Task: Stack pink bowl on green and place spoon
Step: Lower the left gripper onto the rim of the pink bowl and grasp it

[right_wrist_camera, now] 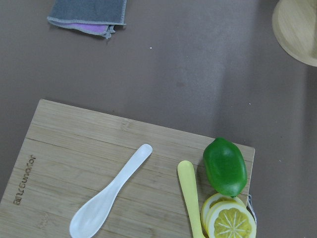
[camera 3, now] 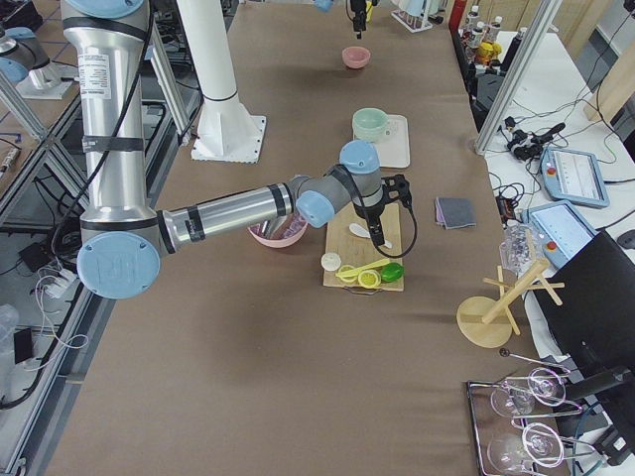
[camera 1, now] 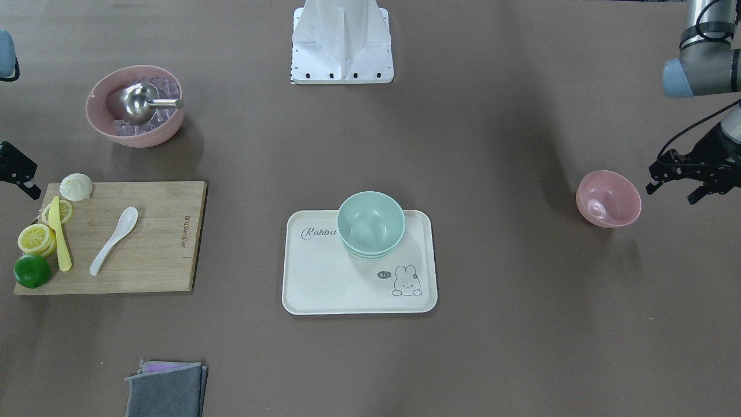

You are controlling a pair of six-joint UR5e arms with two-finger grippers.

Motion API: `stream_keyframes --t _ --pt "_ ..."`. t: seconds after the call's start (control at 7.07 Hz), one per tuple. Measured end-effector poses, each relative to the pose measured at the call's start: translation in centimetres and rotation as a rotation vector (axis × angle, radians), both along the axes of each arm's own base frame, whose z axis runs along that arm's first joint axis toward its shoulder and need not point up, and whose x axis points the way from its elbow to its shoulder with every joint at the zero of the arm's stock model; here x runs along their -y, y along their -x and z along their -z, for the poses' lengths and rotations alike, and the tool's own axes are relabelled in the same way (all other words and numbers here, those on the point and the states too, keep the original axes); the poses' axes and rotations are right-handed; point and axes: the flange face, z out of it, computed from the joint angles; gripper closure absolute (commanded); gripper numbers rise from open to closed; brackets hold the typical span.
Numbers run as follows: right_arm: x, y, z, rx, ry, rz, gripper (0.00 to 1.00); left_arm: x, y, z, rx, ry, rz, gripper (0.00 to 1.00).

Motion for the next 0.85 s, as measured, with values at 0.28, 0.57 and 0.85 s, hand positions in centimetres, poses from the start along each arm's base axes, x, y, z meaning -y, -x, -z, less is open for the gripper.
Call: stream_keyframes --t 0.28,0.57,0.85 --pt "-0.1 0.0 -0.1 0.001 -0.001 0.0 0.0 -0.2 -1.2 -0.3 -0.016 0.014 0.004 0.48" --pt "-0.1 -0.1 -0.1 0.0 -0.002 -0.001 0.0 -0.3 -1.7 -0.3 -0.019 0.017 -0.002 0.48" --pt "-0.1 -0.1 -0.2 -0.003 -0.001 -0.004 0.0 -0.3 -2.4 -0.1 -0.02 0.015 -0.015 0.5"
